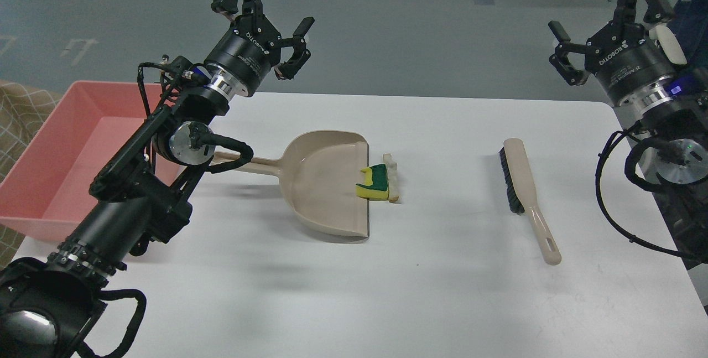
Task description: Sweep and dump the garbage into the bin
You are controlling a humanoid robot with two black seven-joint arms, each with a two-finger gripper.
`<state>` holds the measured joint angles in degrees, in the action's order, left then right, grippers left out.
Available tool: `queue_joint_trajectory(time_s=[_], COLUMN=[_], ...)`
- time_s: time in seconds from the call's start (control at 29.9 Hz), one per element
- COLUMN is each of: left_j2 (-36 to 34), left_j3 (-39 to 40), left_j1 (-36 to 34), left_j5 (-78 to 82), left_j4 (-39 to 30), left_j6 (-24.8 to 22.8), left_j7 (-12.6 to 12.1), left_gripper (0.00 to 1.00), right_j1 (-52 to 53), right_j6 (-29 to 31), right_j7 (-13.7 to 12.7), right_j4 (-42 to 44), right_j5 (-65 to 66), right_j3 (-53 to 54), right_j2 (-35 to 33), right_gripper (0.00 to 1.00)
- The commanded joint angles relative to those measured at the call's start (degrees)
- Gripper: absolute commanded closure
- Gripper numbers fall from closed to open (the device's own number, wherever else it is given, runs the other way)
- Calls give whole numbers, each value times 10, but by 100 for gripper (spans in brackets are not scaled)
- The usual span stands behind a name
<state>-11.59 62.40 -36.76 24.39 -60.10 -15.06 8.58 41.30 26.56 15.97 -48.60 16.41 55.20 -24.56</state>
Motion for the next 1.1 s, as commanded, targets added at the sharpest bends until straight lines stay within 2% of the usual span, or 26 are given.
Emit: queue_joint_trajectory(time_s=[0.0, 0.4, 0.5, 0.67, 0.97, 1.07], left_j2=[-4, -16, -38, -114, -264, -290], left_j3=[4, -3, -6, -39, -47, -47], left_j1=[0, 3, 21, 61, 135, 156], left_j5=[0, 45, 67, 88, 191, 223], left_j4=[0, -7, -55, -156, -292, -317], left_j6=[2, 15, 30, 57, 62, 64], left_j7=[0, 1, 0, -1, 0, 0], left_gripper=[2, 2, 2, 2, 2, 2], right_j1=[0, -2, -2, -2, -2, -2], right_j6=[0, -20, -20, -20, -21, -21], right_j7=[0, 5, 5, 5, 5, 5], right_j4=[0, 2, 1, 1, 0, 0], right_j5=[0, 2, 2, 2, 2, 3], right_j3=[0, -1, -1, -1, 0, 0], right_j2=[0, 0, 0, -1, 0, 0], right_gripper=[0, 0, 0, 0, 0, 0])
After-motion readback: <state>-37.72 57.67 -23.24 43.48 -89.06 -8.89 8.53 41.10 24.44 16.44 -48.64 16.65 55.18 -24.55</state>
